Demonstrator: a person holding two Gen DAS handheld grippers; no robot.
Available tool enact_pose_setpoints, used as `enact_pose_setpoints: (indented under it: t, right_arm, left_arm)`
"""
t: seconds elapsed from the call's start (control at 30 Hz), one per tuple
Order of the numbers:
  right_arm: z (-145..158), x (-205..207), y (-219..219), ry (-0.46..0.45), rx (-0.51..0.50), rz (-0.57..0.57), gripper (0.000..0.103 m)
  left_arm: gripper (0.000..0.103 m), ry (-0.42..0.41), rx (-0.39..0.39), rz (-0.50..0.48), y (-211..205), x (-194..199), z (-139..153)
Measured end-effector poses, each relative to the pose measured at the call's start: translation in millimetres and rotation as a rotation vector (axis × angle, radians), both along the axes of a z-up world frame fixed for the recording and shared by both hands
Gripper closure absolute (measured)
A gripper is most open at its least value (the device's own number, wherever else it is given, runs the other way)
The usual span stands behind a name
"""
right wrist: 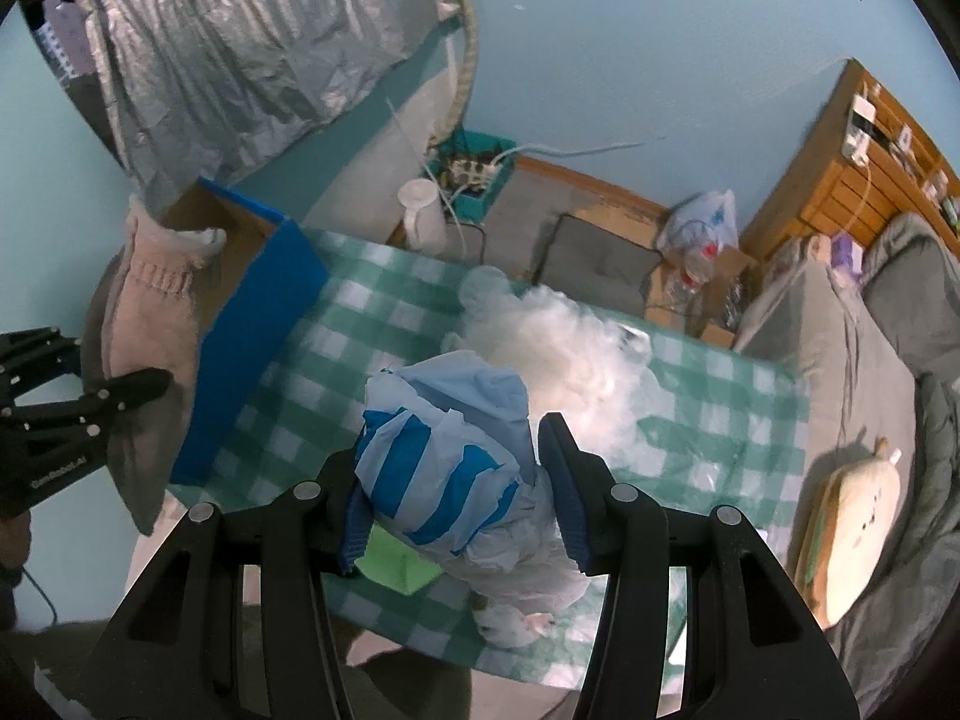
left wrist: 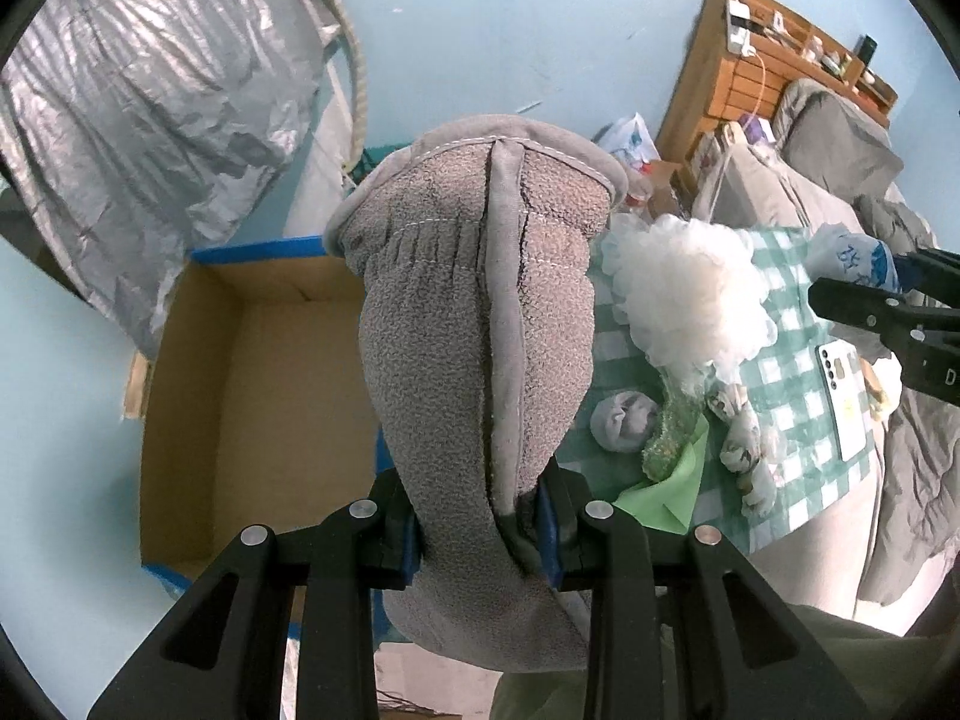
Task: Organize soft objects
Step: 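Lift the grey fleece sock with the left gripper and carry it over the box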
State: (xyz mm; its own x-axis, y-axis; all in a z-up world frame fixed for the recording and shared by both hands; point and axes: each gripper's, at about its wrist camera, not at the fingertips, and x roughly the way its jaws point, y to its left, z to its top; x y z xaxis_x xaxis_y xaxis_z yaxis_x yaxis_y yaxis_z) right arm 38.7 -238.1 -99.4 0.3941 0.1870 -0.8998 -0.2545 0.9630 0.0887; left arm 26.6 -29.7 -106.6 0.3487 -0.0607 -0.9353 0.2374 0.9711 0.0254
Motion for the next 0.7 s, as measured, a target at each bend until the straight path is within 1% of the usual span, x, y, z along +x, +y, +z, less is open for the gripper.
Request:
enact_pose_setpoints:
  t: [0.4,0.7]
  right_arm:
    - [16.0,16.9,52.2,-0.033,0.022,0.098,0.053]
    - [21.8,25.3,95.1,-0.031,0.04,0.171,0.053]
  left_arm:
    - [0.073,-0.021,-0.011,0.088,39.3,-2.5,15.9]
    - [0.073,-0.039,-0.014,0.14,67.4,-4.1,27.4]
